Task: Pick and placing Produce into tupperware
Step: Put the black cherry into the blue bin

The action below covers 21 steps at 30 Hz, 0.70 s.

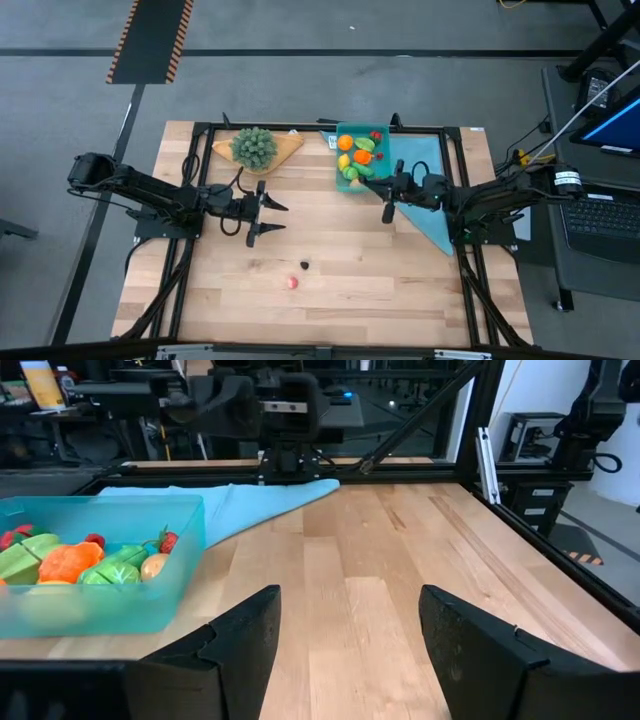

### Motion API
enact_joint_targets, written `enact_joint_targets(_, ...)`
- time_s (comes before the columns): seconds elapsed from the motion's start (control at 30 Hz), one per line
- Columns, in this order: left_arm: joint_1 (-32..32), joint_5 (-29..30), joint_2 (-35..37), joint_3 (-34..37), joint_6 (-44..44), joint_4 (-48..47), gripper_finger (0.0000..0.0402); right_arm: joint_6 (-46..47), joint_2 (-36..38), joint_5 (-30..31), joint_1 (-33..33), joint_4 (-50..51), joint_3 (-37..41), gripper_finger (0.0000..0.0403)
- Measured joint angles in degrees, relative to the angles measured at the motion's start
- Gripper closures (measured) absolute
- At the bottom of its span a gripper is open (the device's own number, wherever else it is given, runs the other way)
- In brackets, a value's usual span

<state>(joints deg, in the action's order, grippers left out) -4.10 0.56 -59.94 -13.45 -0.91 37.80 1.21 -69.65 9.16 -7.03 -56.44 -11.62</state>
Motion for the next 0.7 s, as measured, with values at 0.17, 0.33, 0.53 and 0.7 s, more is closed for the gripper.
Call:
enact_joint_targets(0.17, 0.00, 0.00, 0.00, 0.00, -0.02, 0.00, 0.0171, 1.15, 0.00, 10.65, 0.00, -0.35, 0.00, 0.0401)
enact_joint_targets(0.33, 0.00, 0.00, 0.00, 0.00, 0.00, -0.02, 0.0171, 2.65, 0.00, 19.61, 0.00, 0.29, 0.00, 0.0401)
enact_joint_targets(0.53, 0.00, 0.00, 0.00, 0.00, 0.00, -0.05, 0.0171, 4.65, 0.00, 28.61, 0.00, 3.28, 0.00, 0.0401)
enact_joint_targets(0.7, 0.00, 0.00, 0.00, 0.00, 1.03, -1.19, 0.0171, 6.21, 0.00, 31.28, 0.00, 4.27, -0.02, 0.0401)
